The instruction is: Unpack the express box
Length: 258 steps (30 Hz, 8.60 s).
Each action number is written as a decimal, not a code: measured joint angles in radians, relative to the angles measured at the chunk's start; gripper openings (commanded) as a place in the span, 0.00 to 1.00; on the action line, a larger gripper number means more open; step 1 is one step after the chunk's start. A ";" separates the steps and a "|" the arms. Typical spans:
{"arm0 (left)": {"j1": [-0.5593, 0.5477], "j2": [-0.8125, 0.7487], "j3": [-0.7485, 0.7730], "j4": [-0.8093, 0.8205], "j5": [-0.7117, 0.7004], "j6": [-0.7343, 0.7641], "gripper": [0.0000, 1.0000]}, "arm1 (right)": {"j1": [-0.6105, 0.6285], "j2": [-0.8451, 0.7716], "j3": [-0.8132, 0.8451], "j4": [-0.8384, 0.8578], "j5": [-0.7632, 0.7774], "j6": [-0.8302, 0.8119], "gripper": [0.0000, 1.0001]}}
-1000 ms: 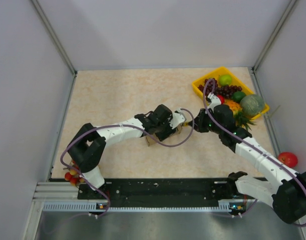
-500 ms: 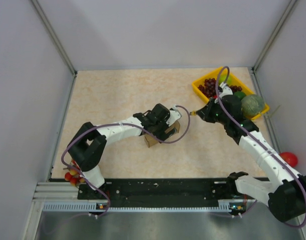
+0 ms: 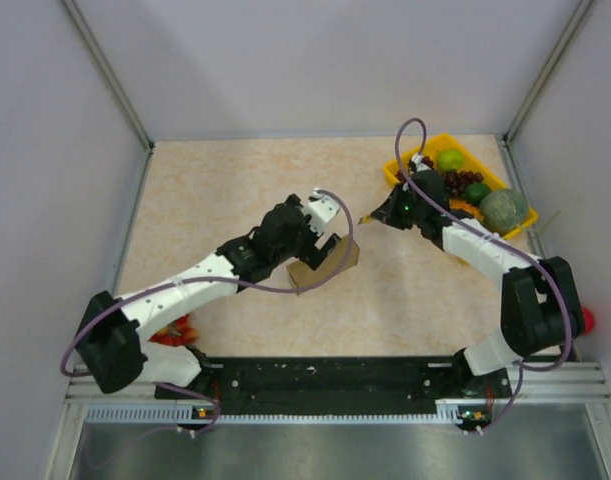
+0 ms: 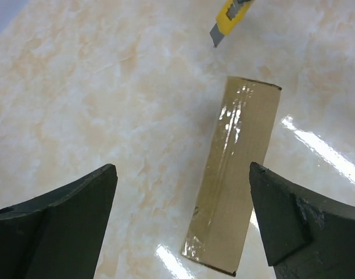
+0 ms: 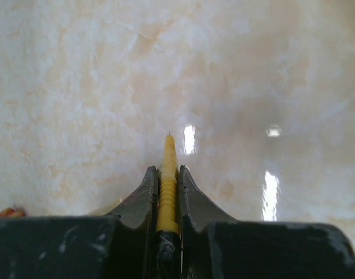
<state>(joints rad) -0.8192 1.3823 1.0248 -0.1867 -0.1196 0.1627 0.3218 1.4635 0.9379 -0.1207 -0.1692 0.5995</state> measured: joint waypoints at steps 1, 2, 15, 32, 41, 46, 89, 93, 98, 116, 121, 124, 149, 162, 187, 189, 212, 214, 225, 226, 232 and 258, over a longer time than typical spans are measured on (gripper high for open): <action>0.000 -0.041 -0.034 0.025 -0.023 -0.010 0.99 | 0.000 0.040 0.026 0.032 -0.005 0.010 0.00; 0.000 -0.076 -0.065 0.044 -0.047 -0.020 0.99 | 0.000 0.064 0.043 0.051 -0.010 0.019 0.01; 0.027 -0.183 -0.257 0.108 -0.195 -0.197 0.99 | 0.000 0.450 0.241 0.182 -0.033 0.092 0.39; 0.074 -0.361 -0.321 0.023 -0.078 -0.247 0.61 | 0.028 0.071 0.144 -0.092 0.243 -0.018 0.73; 0.067 -0.365 -0.314 -0.068 0.419 -0.286 0.43 | 0.153 0.252 0.365 -0.138 0.101 -0.134 0.42; -0.006 -0.288 -0.315 -0.045 0.485 -0.320 0.35 | 0.156 0.417 0.458 -0.147 -0.037 -0.147 0.41; 0.469 0.079 -0.423 0.283 0.591 -0.766 0.36 | 0.341 0.286 0.268 -0.201 -0.192 -0.055 0.39; 0.530 0.133 -0.463 0.379 0.663 -0.822 0.36 | 0.366 0.286 0.268 -0.195 -0.192 -0.051 0.40; 0.584 0.171 -0.520 0.477 0.706 -0.903 0.35 | 0.412 0.286 0.270 -0.182 -0.188 -0.047 0.41; 0.694 -0.283 -0.544 -0.074 0.229 -0.930 0.44 | 0.520 0.298 0.373 -0.249 -0.064 -0.121 0.56; 0.694 -0.327 -0.532 -0.119 0.217 -0.919 0.43 | 0.521 0.298 0.373 -0.262 -0.067 -0.138 0.51; 0.696 -0.325 -0.532 -0.107 0.298 -0.908 0.39 | 0.525 0.298 0.373 -0.266 -0.063 -0.153 0.48; 0.634 0.187 -0.560 0.381 0.852 -1.016 0.27 | 0.673 0.379 0.517 -0.288 0.019 -0.211 0.47; 0.607 0.144 -0.401 0.105 0.565 -1.001 0.31 | 0.676 0.399 0.515 -0.285 0.066 -0.231 0.47; 0.608 -0.352 -0.571 0.025 0.488 -0.877 0.61 | 0.605 0.298 0.319 -0.267 0.247 -0.169 0.59; 0.608 -0.335 -0.596 0.053 0.534 -0.896 0.57 | 0.600 0.298 0.317 -0.269 0.242 -0.169 0.59; 0.608 -0.184 -0.630 0.239 0.676 -0.919 0.25 | 0.594 0.348 0.304 -0.253 0.195 -0.147 0.49; 0.608 -0.193 -0.636 0.244 0.671 -0.919 0.25 | 0.590 0.348 0.297 -0.243 0.186 -0.135 0.47; 0.608 -0.263 -0.674 0.241 0.618 -0.900 0.28 | 0.566 0.348 0.279 -0.221 0.132 -0.089 0.45; 0.608 -0.268 -0.676 0.241 0.615 -0.898 0.28 | 0.565 0.348 0.279 -0.222 0.129 -0.085 0.45; 0.608 -0.278 -0.684 0.246 0.609 -0.892 0.27 | 0.561 0.349 0.279 -0.222 0.120 -0.074 0.44; 0.599 -0.273 -0.623 0.052 0.410 -0.923 0.10 | 0.552 0.352 0.279 -0.217 0.113 -0.047 0.44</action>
<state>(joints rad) -0.2199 1.1095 0.4015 -0.1349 0.2901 -0.7601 0.8742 1.8153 1.2171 -0.3378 -0.0566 0.5522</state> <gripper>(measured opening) 0.129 0.441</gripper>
